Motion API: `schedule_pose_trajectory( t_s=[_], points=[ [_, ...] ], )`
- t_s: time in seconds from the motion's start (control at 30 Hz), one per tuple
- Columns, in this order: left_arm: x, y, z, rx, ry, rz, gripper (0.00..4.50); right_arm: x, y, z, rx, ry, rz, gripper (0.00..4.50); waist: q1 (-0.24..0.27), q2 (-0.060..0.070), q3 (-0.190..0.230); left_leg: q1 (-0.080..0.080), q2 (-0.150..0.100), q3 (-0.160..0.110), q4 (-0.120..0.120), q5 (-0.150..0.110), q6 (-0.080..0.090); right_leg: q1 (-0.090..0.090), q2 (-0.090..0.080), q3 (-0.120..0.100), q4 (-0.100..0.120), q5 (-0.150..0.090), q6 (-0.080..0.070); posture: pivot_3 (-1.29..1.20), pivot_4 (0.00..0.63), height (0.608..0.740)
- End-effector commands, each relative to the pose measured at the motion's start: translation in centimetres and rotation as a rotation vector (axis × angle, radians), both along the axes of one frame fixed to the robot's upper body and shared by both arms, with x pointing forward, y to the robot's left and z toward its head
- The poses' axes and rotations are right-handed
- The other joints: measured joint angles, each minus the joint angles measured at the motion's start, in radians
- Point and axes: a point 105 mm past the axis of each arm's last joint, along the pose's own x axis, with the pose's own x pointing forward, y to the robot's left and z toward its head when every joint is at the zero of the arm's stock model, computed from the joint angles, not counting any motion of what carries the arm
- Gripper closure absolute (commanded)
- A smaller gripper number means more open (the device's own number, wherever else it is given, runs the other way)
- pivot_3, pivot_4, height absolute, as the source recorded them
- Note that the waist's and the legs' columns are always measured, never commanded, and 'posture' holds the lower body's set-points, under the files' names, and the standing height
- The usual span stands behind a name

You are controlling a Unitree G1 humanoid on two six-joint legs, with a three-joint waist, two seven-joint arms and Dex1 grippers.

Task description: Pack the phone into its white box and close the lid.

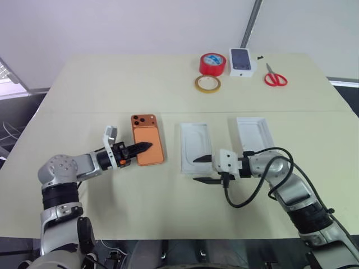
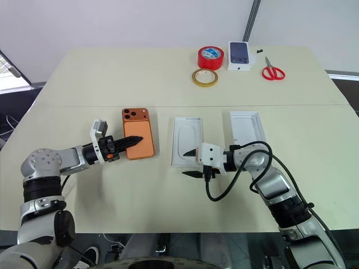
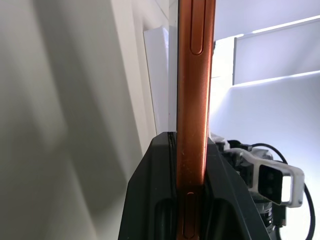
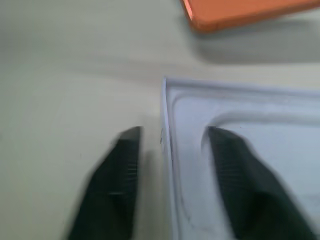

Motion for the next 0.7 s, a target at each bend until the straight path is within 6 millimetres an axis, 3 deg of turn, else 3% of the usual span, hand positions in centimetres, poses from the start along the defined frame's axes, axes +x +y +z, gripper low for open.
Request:
schedule_pose_trajectory(
  t_s=[0.03, 0.07, 0.2, 0.43, 0.7],
  points=[
    [0.4, -0.3, 2.0, -0.034, -0.072, -0.017, 4.50, -0.3, -0.1, -0.3, -0.031, -0.023, 0.025, 4.23, 0.000, 0.000, 0.000, 0.000, 0.000, 0.000, 0.000, 0.000, 0.000, 0.000, 0.000, 0.000, 0.000, 0.000, 0.000, 0.00, 0.150, 0.740],
    [0.4, -0.3, 2.1, -0.032, -0.072, -0.016, 4.50, -0.4, -0.2, -0.4, -0.038, -0.022, 0.029, 4.43, -0.001, 0.000, 0.000, 0.000, 0.000, 0.000, 0.000, 0.000, 0.000, 0.000, 0.000, 0.000, 0.000, 0.000, 0.000, 0.00, 0.150, 0.740],
    [0.5, -0.2, 2.1, -0.027, -0.070, -0.013, 4.50, -1.0, -0.1, -0.6, -0.052, -0.004, 0.059, 4.43, -0.001, 0.000, 0.000, 0.000, 0.000, 0.000, 0.000, 0.000, 0.000, 0.000, 0.000, 0.000, 0.000, 0.000, 0.000, 0.00, 0.150, 0.740],
    [1.0, -1.6, 4.5, -0.088, -0.123, -0.052, 4.50, 0.1, 2.3, 3.0, 0.094, 0.008, -0.003, 4.43, 0.000, 0.000, 0.000, 0.000, 0.000, 0.000, 0.001, 0.000, 0.000, 0.000, 0.000, 0.000, 0.000, 0.000, 0.000, 0.00, 0.150, 0.740],
    [1.8, -4.4, 5.4, -0.111, -0.144, -0.087, 4.50, 1.6, 6.0, 1.8, 0.061, -0.012, -0.075, 4.43, -0.004, 0.000, 0.000, -0.001, 0.000, 0.000, 0.001, 0.001, -0.001, -0.001, 0.001, 0.000, 0.001, 0.000, 0.000, 0.00, 0.150, 0.740]
  ],
)
